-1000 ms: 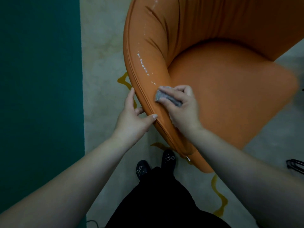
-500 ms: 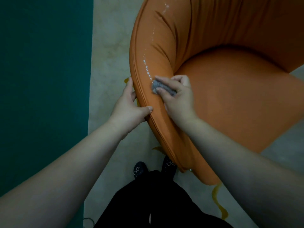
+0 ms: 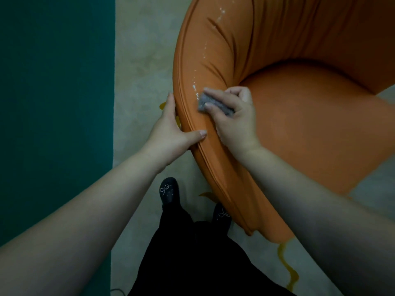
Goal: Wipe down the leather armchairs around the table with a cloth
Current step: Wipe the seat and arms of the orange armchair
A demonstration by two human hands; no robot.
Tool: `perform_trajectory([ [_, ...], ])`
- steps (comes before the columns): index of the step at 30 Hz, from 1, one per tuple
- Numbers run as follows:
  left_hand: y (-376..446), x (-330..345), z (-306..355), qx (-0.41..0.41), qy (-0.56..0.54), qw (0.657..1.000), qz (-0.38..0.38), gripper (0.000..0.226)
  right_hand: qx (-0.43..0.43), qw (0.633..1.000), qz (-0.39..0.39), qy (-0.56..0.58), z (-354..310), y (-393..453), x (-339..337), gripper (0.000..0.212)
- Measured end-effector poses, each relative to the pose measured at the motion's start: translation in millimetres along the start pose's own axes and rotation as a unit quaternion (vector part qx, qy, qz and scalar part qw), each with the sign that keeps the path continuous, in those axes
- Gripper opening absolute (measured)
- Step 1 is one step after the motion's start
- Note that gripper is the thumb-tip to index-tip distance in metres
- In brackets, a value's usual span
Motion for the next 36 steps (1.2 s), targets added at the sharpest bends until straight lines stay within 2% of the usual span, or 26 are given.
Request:
perform_trajectory([
  [3,11,-12,6,0.013,0.009,0.999,-0.029,0.119,-0.058,0.998,-0.028,-0.022,-3,-10,2,0.031],
  [9,17,-17,7,0.017,-0.012,0.995,-0.095,0.118,0.018,0.999,0.029,-0.039,-18,42,16,0.029],
  [13,31,-26,8,0.037,0.008,0.994,-0.099,0.119,-0.014,0.998,0.007,-0.053,-14,5,10,0.037],
  [18,62,-39,14,0.066,0.064,0.988,-0.126,0.126,-0.004,0.994,0.068,-0.089,-23,43,24,0.031],
  [21,76,-46,18,0.075,0.076,0.985,-0.138,0.126,0.023,0.993,0.099,-0.067,-28,60,29,0.031],
  [25,88,-53,20,0.079,0.079,0.977,-0.181,0.129,0.010,0.995,0.071,-0.071,-29,22,28,0.040],
  [28,89,-53,17,0.077,0.066,0.973,-0.208,0.130,0.000,0.990,0.075,-0.116,-31,31,31,0.035],
  [30,90,-53,14,0.079,0.056,0.973,-0.208,0.129,0.015,0.987,0.104,-0.124,-33,57,33,0.032],
  [33,94,-53,13,0.091,0.035,0.977,-0.189,0.123,0.051,0.985,0.150,-0.064,-32,84,33,0.029],
  [36,110,-57,20,0.121,0.028,0.979,-0.160,0.117,0.066,0.986,0.154,-0.012,-26,69,32,0.034],
])
Point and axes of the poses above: each hand's wrist, its own y-axis towards the middle knuckle, its own x-axis out of the palm, z = x × y, the point moved 2 cm from there along y, towards the middle knuckle, and after that the axes turned 5 degrees about x, right-handed, at the moved point
